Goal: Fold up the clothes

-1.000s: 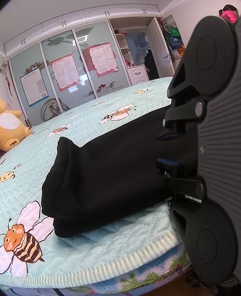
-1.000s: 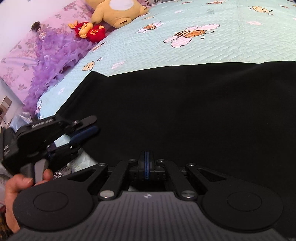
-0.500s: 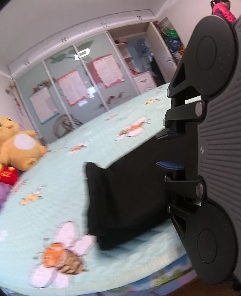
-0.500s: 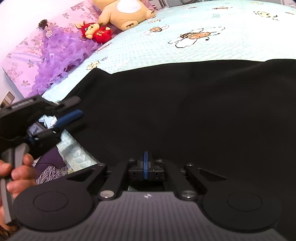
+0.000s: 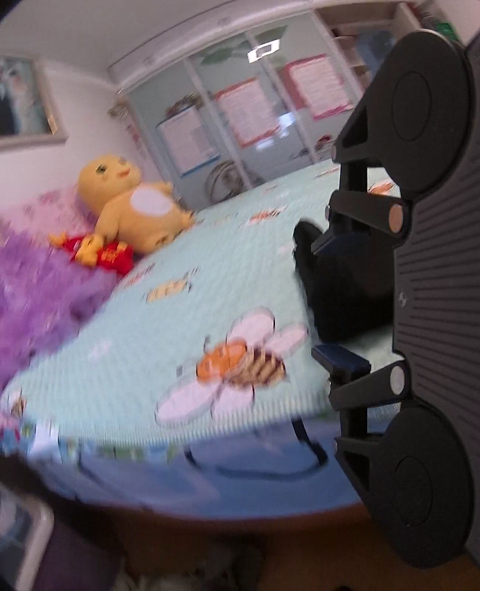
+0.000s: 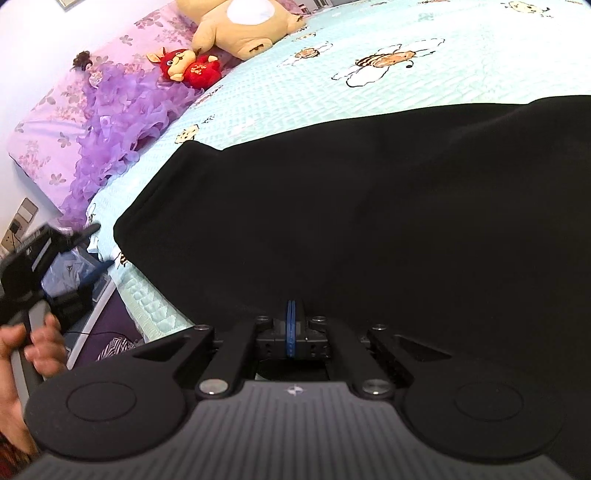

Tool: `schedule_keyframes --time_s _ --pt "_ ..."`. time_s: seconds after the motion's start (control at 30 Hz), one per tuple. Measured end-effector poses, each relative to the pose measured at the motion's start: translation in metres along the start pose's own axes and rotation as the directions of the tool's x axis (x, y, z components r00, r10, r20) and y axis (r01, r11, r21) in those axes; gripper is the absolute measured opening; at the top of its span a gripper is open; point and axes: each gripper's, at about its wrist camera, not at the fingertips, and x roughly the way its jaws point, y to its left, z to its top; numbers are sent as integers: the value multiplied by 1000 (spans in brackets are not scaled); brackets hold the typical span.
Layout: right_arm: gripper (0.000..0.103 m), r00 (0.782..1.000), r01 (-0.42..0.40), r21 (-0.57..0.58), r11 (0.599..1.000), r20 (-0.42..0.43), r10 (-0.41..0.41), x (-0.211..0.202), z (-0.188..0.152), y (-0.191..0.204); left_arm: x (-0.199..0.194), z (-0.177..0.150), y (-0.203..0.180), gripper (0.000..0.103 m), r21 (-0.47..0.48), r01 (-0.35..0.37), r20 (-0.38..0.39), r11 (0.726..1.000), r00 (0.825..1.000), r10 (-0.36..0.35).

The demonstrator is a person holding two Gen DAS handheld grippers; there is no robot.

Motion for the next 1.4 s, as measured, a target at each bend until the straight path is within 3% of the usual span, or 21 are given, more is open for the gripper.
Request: schedule_keyframes --time_s 0.23,0.33,0.43,0.73,0.93,1.1,1.27,1.4 --pt "0 1000 -5 30 1000 -4 5 0 1 0 11 5 25 65 -102 60 -26 993 998 -63" --pt "0 1000 -16 57 998 -6 16 0 1 -4 12 5 26 72 -89 109 -16 990 994 -111" --pt "0 1000 -18 68 998 -8 19 1 1 -4 22 6 30 73 -105 137 -45 985 989 -143" --pt "0 1000 -21 82 996 -15 23 1 3 -7 34 4 24 76 -26 231 -105 973 967 -233" --pt "0 1000 -24 80 997 -15 25 1 3 -8 40 3 20 77 19 239 -103 971 966 -236" --pt "0 1000 -25 78 997 -15 26 1 3 -8 38 6 9 76 50 297 -100 954 951 -291" --pt "0 1000 -25 80 996 -14 26 1 2 -8 49 2 11 71 74 225 -100 972 971 -217" --pt "0 999 -32 92 995 -13 33 1 1 -9 50 -7 5 70 177 203 -83 963 978 -191"
